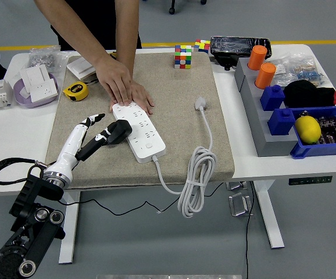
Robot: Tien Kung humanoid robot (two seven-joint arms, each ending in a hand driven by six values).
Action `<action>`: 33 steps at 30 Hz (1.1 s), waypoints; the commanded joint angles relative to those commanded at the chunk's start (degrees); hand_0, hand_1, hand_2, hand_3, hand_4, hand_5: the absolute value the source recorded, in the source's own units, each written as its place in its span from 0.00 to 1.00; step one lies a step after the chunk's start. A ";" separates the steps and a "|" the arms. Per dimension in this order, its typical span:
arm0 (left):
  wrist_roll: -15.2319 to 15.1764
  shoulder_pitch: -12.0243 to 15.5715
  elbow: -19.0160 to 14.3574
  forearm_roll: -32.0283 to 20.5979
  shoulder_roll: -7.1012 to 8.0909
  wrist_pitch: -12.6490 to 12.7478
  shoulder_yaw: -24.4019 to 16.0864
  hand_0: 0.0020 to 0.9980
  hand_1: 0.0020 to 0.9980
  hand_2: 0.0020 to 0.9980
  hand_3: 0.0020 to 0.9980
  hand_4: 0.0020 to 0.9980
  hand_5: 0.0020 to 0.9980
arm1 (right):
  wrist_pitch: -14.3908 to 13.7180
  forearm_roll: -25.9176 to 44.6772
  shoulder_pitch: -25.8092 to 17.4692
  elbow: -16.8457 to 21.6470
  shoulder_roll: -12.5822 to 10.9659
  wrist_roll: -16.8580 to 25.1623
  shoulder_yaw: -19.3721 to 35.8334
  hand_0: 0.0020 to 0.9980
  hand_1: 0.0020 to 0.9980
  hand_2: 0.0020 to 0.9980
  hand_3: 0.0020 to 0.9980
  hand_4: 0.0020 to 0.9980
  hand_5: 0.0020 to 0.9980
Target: Pick up the plug,place it near the board,insert it into the board,press the button
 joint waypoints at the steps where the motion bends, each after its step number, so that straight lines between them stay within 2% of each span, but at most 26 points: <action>1: -0.03 0.13 -0.11 0.06 0.00 0.09 0.24 0.97 0.96 0.92 0.89 1.00 1.00 | 0.00 -0.04 0.06 0.01 -0.01 0.01 0.05 0.86 0.86 0.83 0.83 1.00 1.00; 11: 0.10 -0.26 0.48 0.16 0.00 -0.01 2.20 0.97 0.96 0.91 0.89 1.00 1.00 | -0.02 0.18 0.25 -0.04 -0.13 0.01 0.12 0.86 0.86 0.83 0.83 1.00 1.00; 21: 0.22 -1.54 2.75 0.57 0.00 -0.35 3.98 0.97 0.96 0.91 0.88 1.00 1.00 | 0.03 0.21 0.31 -0.04 -0.02 0.05 0.26 0.86 0.86 0.83 0.83 1.00 1.00; 33: 0.19 -3.17 3.66 0.96 0.00 -0.39 5.42 0.97 0.96 0.90 0.88 1.00 1.00 | -0.01 0.35 0.43 -0.03 -0.09 0.06 0.20 0.86 0.86 0.83 0.83 1.00 1.00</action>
